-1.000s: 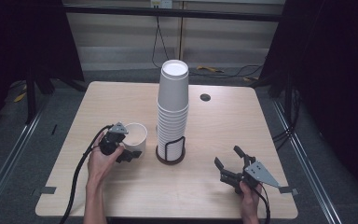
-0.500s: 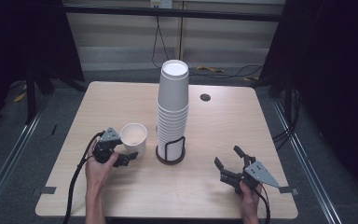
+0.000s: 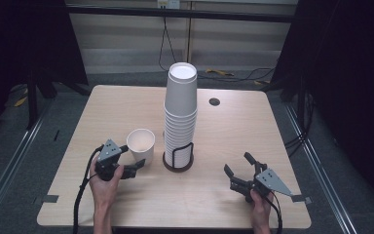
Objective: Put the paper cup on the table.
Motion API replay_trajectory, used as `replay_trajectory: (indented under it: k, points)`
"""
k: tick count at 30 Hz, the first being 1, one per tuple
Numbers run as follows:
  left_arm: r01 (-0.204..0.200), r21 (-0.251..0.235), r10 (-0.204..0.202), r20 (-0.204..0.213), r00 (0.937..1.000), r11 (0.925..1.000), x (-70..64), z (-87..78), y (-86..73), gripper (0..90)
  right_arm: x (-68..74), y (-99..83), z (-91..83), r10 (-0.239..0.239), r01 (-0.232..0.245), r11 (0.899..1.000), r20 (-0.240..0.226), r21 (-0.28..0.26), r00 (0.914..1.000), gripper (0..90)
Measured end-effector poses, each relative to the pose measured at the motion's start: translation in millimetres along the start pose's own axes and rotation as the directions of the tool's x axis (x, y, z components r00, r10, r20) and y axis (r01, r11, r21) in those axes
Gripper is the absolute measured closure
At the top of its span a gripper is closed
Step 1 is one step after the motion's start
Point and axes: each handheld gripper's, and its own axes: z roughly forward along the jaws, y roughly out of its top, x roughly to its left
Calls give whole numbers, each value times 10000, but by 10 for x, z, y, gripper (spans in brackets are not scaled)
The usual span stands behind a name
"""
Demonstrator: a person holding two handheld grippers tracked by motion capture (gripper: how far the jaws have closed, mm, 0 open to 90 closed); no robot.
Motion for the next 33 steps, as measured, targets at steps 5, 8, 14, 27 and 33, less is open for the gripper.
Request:
replay_trajectory:
  k: [5, 8, 14, 27, 33]
  points:
    - [193, -676, -195, -35, 9998, 9975, -76, -61, -87, 169, 0, 0, 1, 5, -5, 10000, -2, 2, 10000, 134]
    - [406, -1150, -409, -5, 9992, 9925, -130, -116, -140, 169, -1, 0, 1, -5, 5, 10000, -5, -7, 10000, 135]
    - [181, -1476, -169, 93, 9998, 9889, -307, -153, -195, 169, 0, 0, 2, -5, 5, 10000, 1, -7, 10000, 134]
    - [-356, -2444, 440, 293, 9986, 9690, -739, 100, -245, 162, 1, 0, 0, 4, -4, 10000, 13, -2, 10000, 134]
    - [-313, -2996, 404, 240, 9989, 9536, -797, 141, -276, 162, 1, 0, 0, 9, -9, 10000, 10, 2, 10000, 135]
